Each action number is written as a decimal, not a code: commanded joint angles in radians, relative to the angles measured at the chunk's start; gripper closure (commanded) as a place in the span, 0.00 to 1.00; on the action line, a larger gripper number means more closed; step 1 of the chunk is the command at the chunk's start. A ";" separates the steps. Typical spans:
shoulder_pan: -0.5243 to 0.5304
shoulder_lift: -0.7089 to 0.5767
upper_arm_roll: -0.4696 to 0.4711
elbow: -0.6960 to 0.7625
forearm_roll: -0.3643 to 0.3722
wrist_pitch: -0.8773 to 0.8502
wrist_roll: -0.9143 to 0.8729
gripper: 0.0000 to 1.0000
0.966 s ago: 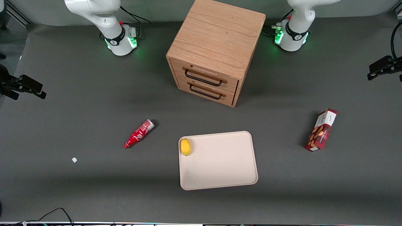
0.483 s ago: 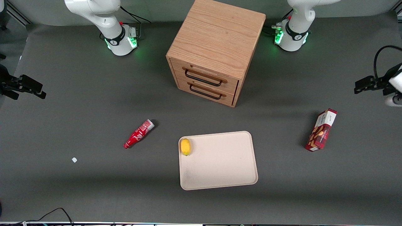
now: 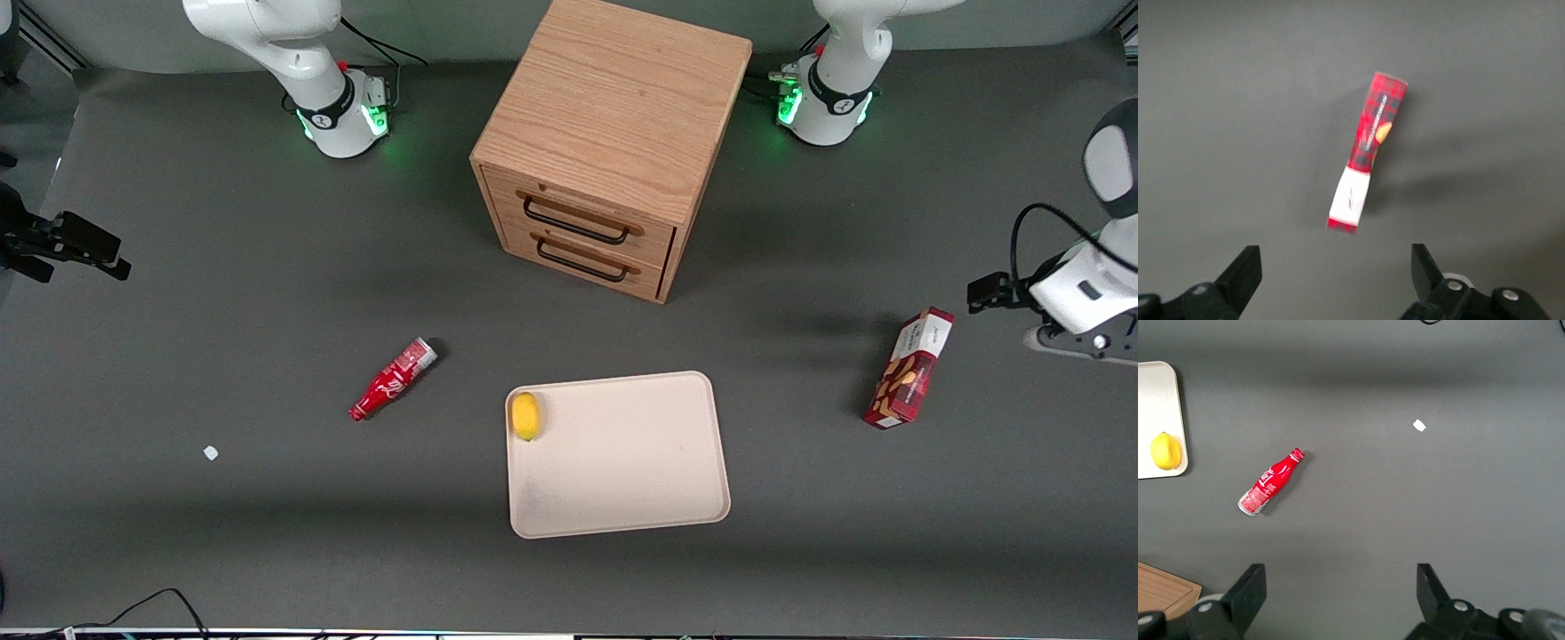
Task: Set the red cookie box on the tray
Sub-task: 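Move the open left gripper down over the red plaid cookie box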
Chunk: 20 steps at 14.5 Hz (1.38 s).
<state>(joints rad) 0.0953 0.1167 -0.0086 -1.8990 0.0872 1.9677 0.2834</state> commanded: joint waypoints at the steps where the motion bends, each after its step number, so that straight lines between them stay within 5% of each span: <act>1: 0.001 0.027 -0.001 -0.089 0.014 0.143 0.065 0.00; 16: -0.020 0.271 -0.001 -0.147 0.037 0.456 0.111 0.02; 18: -0.029 0.274 -0.001 -0.147 0.034 0.462 0.111 0.44; 20: -0.029 0.279 -0.001 -0.147 0.034 0.462 0.111 0.51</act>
<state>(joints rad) 0.0787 0.3999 -0.0171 -2.0363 0.1256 2.4129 0.3870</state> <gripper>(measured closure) 0.251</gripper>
